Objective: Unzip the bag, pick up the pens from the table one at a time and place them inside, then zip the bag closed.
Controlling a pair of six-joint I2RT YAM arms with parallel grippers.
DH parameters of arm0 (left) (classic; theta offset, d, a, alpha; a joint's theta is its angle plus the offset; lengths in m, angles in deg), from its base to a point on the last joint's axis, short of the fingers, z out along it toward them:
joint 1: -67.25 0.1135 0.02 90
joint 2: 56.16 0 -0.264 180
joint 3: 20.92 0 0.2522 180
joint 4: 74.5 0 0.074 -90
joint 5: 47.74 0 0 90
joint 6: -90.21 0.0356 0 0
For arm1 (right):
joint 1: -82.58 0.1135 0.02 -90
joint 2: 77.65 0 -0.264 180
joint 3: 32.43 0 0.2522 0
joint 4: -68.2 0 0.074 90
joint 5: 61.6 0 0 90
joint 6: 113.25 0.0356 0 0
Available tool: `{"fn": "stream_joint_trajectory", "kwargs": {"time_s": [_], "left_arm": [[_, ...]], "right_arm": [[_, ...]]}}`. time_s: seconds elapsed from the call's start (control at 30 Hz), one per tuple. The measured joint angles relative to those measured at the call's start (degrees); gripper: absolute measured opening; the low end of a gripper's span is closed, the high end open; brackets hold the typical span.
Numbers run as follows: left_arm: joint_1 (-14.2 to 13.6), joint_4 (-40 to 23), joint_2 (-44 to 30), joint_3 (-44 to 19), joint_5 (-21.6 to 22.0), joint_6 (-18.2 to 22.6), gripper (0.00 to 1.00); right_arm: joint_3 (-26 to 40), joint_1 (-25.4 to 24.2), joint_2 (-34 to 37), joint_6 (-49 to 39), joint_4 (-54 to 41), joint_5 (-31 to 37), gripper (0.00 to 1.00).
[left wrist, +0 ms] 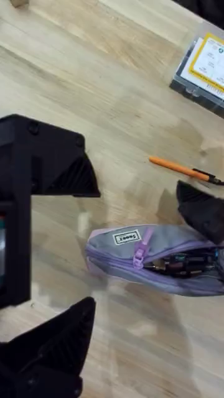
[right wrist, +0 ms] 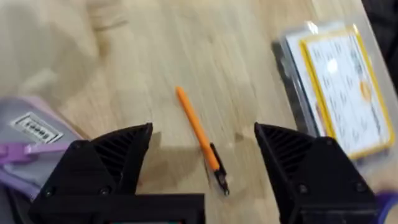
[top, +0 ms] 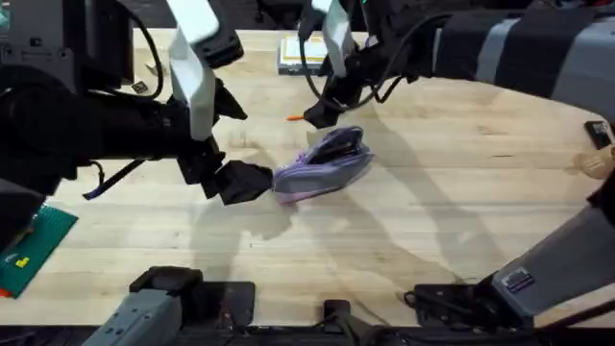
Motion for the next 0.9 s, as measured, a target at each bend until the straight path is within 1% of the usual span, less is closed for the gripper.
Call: {"fn": "stream_joint_trajectory", "kwargs": {"time_s": [0.23, 0.4, 0.9], "left_arm": [[0.00, 0.00, 0.00, 0.00, 0.02, 0.00, 0.993], [0.00, 0.00, -0.01, 0.00, 0.00, -0.02, 0.994], [0.00, 0.02, 0.02, 0.00, -0.01, 0.00, 0.994]], "right_arm": [[0.00, 1.71, 0.00, -14.90, 0.02, -2.09, 0.997], [0.00, 1.74, 0.00, -21.10, -0.02, -2.09, 0.997], [0.00, 1.74, 0.00, -22.61, 0.26, -1.87, 0.998]]}}
